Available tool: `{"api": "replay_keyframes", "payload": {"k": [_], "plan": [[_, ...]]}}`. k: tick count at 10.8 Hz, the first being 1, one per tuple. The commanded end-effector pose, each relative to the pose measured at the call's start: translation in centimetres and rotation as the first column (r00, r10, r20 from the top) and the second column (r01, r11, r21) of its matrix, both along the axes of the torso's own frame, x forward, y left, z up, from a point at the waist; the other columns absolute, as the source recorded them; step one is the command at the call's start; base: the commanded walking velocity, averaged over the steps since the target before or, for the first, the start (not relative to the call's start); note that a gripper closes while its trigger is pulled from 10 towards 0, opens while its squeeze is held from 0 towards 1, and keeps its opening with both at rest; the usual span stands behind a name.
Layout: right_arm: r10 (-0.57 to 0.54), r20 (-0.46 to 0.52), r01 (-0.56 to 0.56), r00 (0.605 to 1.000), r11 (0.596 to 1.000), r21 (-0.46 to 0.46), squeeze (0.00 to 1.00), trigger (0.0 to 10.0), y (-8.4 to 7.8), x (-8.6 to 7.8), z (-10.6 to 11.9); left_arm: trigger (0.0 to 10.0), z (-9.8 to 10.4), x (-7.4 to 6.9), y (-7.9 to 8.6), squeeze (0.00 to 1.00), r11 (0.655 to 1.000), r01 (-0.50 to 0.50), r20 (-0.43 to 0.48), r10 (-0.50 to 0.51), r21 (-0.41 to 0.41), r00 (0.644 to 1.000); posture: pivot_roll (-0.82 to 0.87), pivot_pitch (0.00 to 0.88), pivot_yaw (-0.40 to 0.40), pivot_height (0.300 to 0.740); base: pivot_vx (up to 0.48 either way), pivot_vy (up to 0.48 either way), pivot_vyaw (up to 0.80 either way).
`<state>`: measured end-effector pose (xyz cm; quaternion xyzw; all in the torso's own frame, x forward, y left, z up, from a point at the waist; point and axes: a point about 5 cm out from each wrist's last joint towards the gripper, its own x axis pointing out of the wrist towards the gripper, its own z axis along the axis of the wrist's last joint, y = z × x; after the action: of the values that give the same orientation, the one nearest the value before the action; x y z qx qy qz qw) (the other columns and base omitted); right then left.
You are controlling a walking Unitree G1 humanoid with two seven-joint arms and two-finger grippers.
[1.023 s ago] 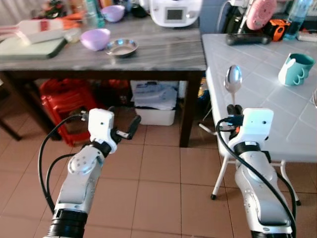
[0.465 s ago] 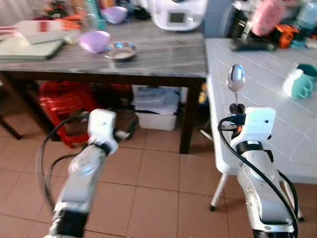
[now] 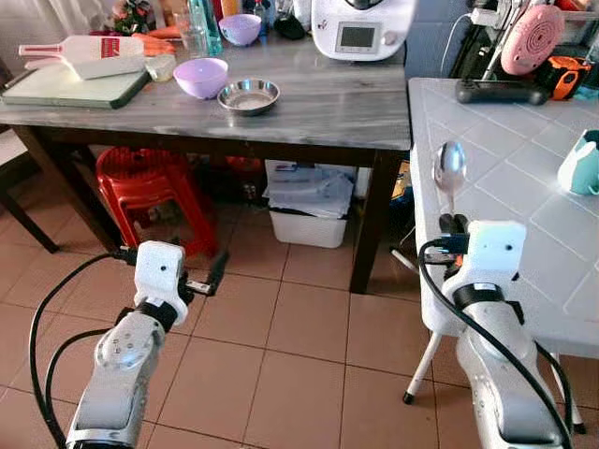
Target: Setting the table
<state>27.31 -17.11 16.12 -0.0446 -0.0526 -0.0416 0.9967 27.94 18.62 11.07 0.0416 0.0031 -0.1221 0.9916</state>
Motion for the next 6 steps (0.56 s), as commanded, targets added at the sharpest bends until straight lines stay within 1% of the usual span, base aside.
{"api": "replay_keyframes", "payload": {"k": [1,2,3,5,6], "plan": [[0.027,0.032,-0.027,0.999,1.000,0.009,0.00,10.0,0.73,0.15,0.82,10.0,0.75,0.08,-0.40,0.00,1.000,0.026,0.027,-0.026,-0.004,0.999,-0.01,0.097,0.030,0.740,0.000,0.000,0.00],[0.041,0.038,-0.042,0.998,0.999,0.020,0.00,10.0,1.08,0.34,0.96,10.0,1.11,0.45,-0.72,0.00,0.999,0.039,0.040,-0.039,-0.004,0.998,-0.01,0.093,0.032,0.740,0.000,0.000,0.00],[0.039,0.039,-0.040,0.998,0.999,0.020,0.00,10.0,1.02,0.40,0.98,10.0,1.22,0.67,-0.66,0.00,0.999,0.039,0.045,-0.038,-0.007,0.998,-0.01,0.093,0.032,0.740,0.000,0.000,0.00],[0.027,0.036,-0.027,0.999,1.000,0.004,0.00,10.0,0.77,0.28,0.89,10.0,1.41,0.89,-0.51,0.00,0.999,0.042,0.049,-0.041,-0.016,0.998,-0.02,0.100,0.035,0.740,0.339,0.000,0.00],[0.028,0.036,-0.029,0.999,1.000,0.004,0.00,10.0,0.83,0.21,0.91,10.0,1.40,0.88,-0.56,0.00,0.999,0.045,0.046,-0.044,-0.022,0.998,-0.02,0.104,0.035,0.740,0.322,0.315,0.00]]}}
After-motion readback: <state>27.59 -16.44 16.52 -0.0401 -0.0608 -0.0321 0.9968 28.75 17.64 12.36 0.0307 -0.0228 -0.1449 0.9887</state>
